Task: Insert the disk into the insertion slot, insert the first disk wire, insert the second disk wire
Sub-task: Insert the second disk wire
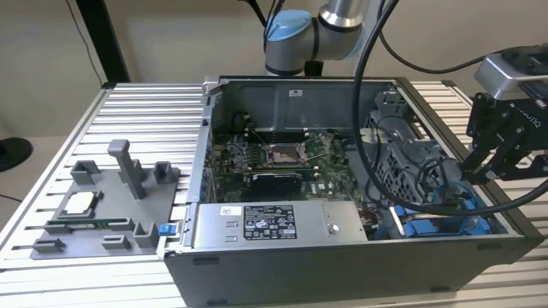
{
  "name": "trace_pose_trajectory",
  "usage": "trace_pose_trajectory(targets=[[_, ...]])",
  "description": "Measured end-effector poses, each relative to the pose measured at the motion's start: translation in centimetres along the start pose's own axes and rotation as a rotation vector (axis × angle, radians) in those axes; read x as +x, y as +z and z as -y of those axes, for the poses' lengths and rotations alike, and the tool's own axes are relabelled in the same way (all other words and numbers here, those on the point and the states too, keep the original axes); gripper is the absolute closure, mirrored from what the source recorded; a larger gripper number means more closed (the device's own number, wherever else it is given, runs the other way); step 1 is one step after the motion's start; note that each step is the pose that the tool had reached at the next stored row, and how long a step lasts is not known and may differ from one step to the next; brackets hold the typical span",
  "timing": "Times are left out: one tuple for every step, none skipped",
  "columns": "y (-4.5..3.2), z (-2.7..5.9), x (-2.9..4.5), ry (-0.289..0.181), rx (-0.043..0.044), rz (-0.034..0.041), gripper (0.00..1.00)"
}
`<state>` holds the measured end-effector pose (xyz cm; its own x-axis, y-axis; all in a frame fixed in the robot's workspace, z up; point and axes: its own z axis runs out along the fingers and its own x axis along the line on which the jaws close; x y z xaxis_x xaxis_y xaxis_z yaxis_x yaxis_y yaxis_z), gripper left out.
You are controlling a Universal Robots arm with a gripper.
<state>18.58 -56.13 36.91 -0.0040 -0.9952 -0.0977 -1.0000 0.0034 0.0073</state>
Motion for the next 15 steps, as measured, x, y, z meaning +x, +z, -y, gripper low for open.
trace_pose_trajectory(targets=[[0.02, 0.01, 0.0, 0.0, -0.0003, 0.0006, 0.0], [0.04, 0.01, 0.01, 0.0, -0.0004, 0.0014, 0.0], [0.04, 0.02, 0.01, 0.0, -0.0005, 0.0018, 0.0], [0.05, 0.02, 0.01, 0.0, -0.0005, 0.0026, 0.0], [0.06, 0.02, 0.01, 0.0, -0.0005, 0.0038, 0.0], [0.08, 0.02, 0.01, 0.0, -0.0005, 0.005, 0.0], [0.09, 0.02, 0.01, 0.001, -0.0005, 0.0059, 0.0], [0.1, 0.03, 0.02, 0.001, -0.0004, 0.0076, 0.0], [0.12, 0.03, 0.02, 0.002, -0.0003, 0.0101, 0.0], [0.14, 0.03, 0.02, 0.003, -0.0002, 0.0143, 0.0], [0.14, 0.03, 0.01, 0.004, -0.0001, 0.0192, 0.0], [0.15, 0.02, 0.02, 0.006, 0.0, 0.0249, 0.0], [0.16, 0.03, 0.02, 0.007, 0.0001, 0.0306, 0.0], [0.16, 0.03, 0.02, 0.008, 0.0002, 0.035, 0.0], [0.16, 0.03, 0.01, 0.009, 0.0003, 0.0383, 0.0]])
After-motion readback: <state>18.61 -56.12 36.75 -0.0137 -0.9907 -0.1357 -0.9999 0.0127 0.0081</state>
